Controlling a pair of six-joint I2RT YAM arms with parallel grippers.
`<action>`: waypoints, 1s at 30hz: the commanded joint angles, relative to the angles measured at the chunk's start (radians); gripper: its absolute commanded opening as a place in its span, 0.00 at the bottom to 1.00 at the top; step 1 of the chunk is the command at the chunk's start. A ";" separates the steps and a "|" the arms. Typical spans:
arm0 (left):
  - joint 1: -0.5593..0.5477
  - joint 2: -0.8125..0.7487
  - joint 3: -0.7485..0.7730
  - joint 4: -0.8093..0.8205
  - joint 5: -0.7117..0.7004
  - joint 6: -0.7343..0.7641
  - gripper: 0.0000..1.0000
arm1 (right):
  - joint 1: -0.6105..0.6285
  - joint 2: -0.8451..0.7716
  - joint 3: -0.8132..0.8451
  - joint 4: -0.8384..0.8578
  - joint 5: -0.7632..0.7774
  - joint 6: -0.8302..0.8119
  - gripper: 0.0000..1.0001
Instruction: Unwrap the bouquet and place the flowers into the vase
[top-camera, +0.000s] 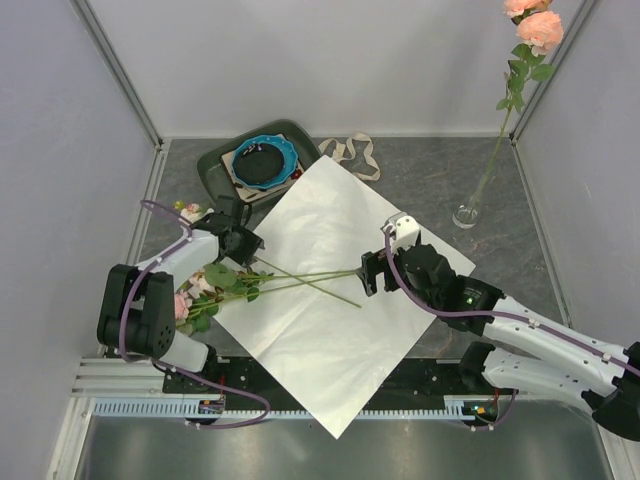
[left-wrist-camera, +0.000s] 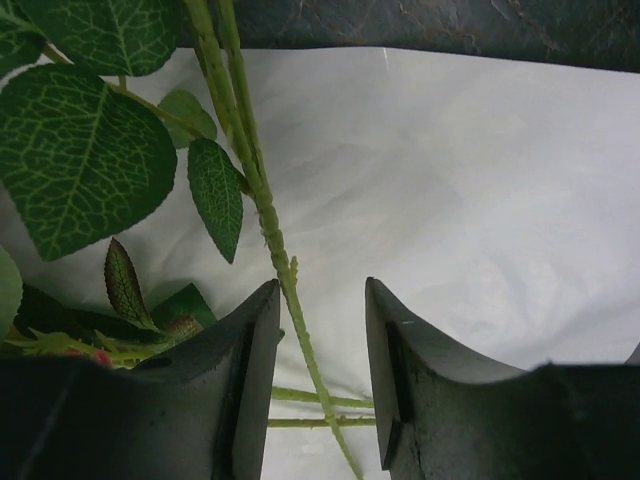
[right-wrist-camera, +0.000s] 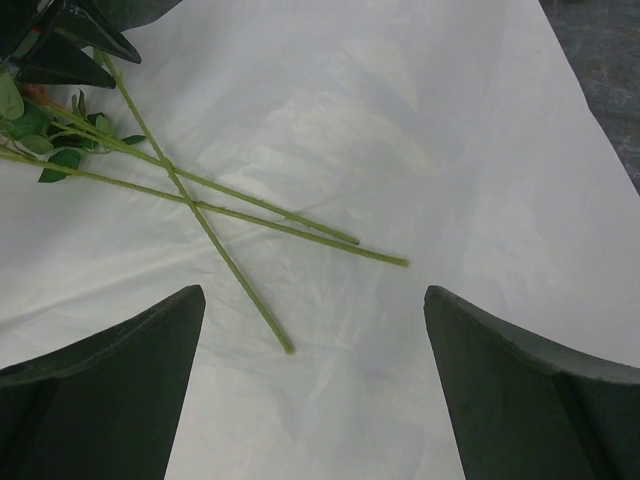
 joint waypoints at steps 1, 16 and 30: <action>-0.001 0.053 0.059 -0.023 -0.077 -0.079 0.46 | 0.002 -0.026 -0.001 -0.007 0.042 -0.030 0.98; -0.001 0.073 0.065 -0.029 -0.122 -0.096 0.24 | 0.002 0.021 0.038 -0.020 0.051 -0.033 0.98; 0.001 -0.173 0.010 0.006 -0.142 0.032 0.02 | 0.004 0.076 0.104 -0.020 0.045 -0.025 0.98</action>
